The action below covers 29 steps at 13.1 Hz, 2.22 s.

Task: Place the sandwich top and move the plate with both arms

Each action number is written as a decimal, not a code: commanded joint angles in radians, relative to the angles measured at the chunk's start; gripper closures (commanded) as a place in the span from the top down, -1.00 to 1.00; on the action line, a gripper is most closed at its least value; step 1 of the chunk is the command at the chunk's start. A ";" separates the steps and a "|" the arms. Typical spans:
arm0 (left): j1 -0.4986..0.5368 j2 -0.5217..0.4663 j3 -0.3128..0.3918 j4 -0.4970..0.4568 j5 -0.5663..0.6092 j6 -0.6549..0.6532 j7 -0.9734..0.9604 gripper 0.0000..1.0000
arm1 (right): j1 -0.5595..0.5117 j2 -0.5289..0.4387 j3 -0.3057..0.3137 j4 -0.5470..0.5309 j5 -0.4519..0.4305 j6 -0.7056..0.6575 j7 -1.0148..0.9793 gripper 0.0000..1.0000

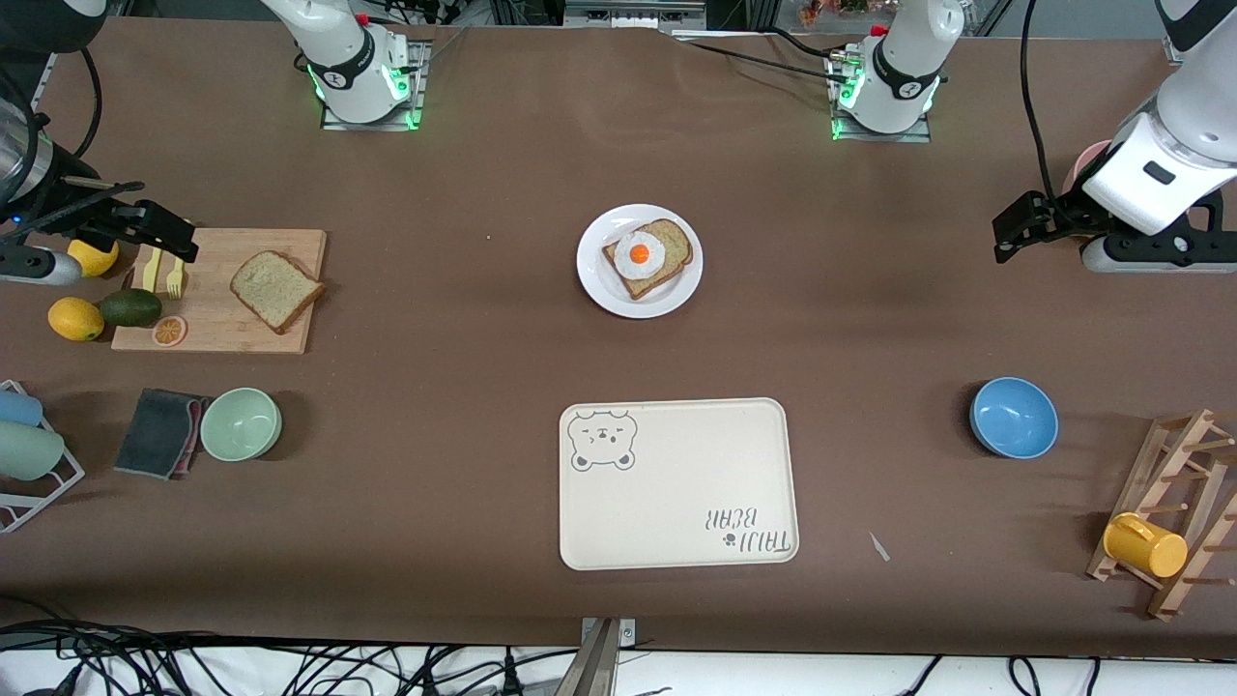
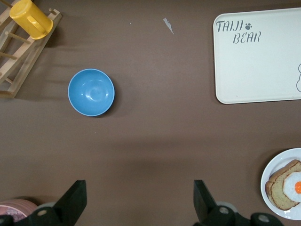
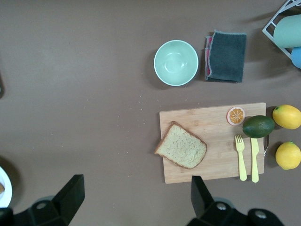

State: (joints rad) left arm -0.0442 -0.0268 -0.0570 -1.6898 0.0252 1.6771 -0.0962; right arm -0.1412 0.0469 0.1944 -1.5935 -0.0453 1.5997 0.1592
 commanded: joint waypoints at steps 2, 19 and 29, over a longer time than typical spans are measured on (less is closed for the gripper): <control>0.004 0.044 -0.007 0.071 -0.005 -0.063 0.030 1.00 | -0.005 0.005 0.005 0.021 0.012 -0.021 -0.012 1.00; 0.010 0.044 -0.004 0.070 -0.021 -0.083 0.038 1.00 | -0.005 0.002 0.002 0.024 0.019 -0.015 0.003 1.00; 0.010 0.045 -0.003 0.073 -0.030 -0.089 0.030 1.00 | -0.009 0.019 0.002 0.024 0.062 -0.020 -0.012 1.00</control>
State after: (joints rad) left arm -0.0423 0.0034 -0.0594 -1.6531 0.0178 1.6109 -0.0859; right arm -0.1415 0.0578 0.1952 -1.5933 -0.0055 1.5979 0.1592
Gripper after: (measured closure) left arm 0.000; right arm 0.000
